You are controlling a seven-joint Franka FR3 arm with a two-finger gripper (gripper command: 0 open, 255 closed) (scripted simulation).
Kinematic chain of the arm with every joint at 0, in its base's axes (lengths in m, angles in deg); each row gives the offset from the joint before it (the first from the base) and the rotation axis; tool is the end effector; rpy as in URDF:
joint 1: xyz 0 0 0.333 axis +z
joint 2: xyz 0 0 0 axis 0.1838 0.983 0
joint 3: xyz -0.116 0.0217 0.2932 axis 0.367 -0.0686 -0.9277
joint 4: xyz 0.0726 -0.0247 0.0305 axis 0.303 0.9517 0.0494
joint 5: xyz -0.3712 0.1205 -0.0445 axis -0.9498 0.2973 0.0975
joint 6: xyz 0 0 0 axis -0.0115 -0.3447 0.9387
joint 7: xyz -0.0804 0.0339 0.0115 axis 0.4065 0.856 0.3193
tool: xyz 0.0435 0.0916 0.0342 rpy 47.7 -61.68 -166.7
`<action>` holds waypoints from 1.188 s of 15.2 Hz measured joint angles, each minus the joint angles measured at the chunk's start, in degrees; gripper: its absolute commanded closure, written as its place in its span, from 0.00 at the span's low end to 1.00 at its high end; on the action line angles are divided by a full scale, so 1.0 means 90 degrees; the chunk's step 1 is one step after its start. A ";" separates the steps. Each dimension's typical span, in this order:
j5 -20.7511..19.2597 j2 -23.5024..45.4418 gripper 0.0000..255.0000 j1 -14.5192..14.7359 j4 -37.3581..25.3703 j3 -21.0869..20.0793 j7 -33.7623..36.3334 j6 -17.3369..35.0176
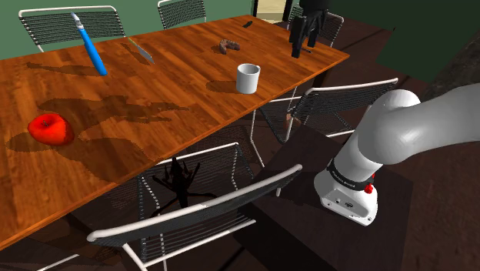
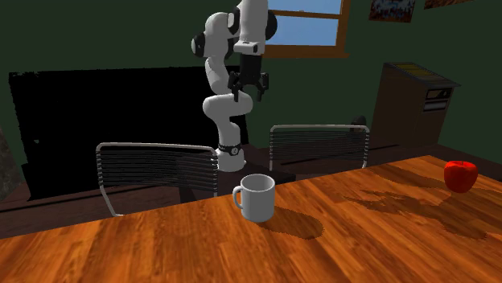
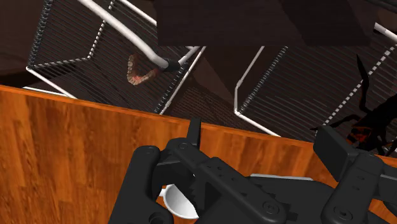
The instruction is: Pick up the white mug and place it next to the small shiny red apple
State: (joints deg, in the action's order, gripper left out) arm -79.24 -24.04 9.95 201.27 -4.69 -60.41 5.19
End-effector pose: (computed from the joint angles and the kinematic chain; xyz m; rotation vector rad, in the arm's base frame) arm 0.2984 -0.0334 0.5645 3.0763 -0.0664 -0.0900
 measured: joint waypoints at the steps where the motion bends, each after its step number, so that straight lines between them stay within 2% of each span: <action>1: 0.0000 0.0000 0.00 0.0000 0.0000 0.0000 0.0000 0.0000; 3: -0.0047 0.0199 0.00 -0.0003 0.0020 0.0102 -0.0113 0.0247; 10: -0.0080 0.1495 0.00 0.0094 0.0009 0.0469 -0.0552 0.1698; 18: 0.0163 0.3415 0.00 0.0241 -0.0638 0.0878 -0.1257 0.3164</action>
State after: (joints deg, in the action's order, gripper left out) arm -77.76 6.70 12.12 195.53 3.21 -71.72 33.66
